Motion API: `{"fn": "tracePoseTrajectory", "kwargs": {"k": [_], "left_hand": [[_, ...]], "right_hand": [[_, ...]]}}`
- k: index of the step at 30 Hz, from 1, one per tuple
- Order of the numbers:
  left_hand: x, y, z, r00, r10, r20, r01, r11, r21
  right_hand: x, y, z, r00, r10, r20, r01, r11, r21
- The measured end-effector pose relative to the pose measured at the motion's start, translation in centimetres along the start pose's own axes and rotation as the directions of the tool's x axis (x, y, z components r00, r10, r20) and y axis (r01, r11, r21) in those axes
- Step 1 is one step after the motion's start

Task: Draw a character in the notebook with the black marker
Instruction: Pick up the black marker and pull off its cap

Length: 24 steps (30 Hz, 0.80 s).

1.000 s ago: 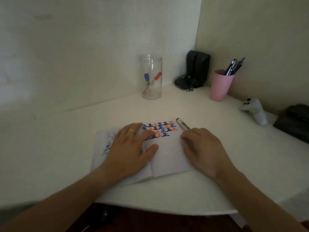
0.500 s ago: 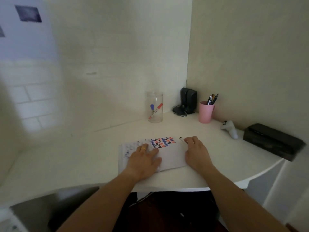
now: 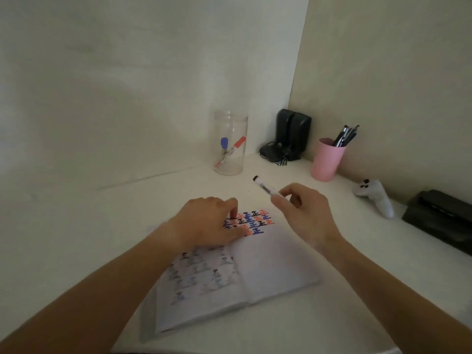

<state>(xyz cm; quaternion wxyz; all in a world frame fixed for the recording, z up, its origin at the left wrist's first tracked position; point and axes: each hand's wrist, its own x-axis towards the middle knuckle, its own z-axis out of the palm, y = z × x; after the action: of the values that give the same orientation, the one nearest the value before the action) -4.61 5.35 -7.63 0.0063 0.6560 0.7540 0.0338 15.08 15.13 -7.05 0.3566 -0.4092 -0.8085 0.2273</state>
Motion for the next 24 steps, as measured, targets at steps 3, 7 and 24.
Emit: {"fn": "tracePoseTrajectory", "kwargs": {"k": [3,7,24], "left_hand": [[1.3,-0.5,0.3,0.999,0.013,-0.035,-0.015,0.998,-0.069],[1.0,-0.6,1.8,0.987,0.009,-0.163,-0.026,0.995,-0.101],[0.2,0.1,2.1,0.861,0.179,-0.476,-0.258,0.96,-0.107]], "right_hand": [[2.4,-1.2,-0.1,0.989,0.086,0.117,-0.126,0.907,0.402],[3.2,0.4,0.4,0.982,0.102,0.158,-0.183,0.711,0.679],[0.9,1.6,2.2,0.953,-0.004,0.304,-0.254,0.541,0.802]]}}
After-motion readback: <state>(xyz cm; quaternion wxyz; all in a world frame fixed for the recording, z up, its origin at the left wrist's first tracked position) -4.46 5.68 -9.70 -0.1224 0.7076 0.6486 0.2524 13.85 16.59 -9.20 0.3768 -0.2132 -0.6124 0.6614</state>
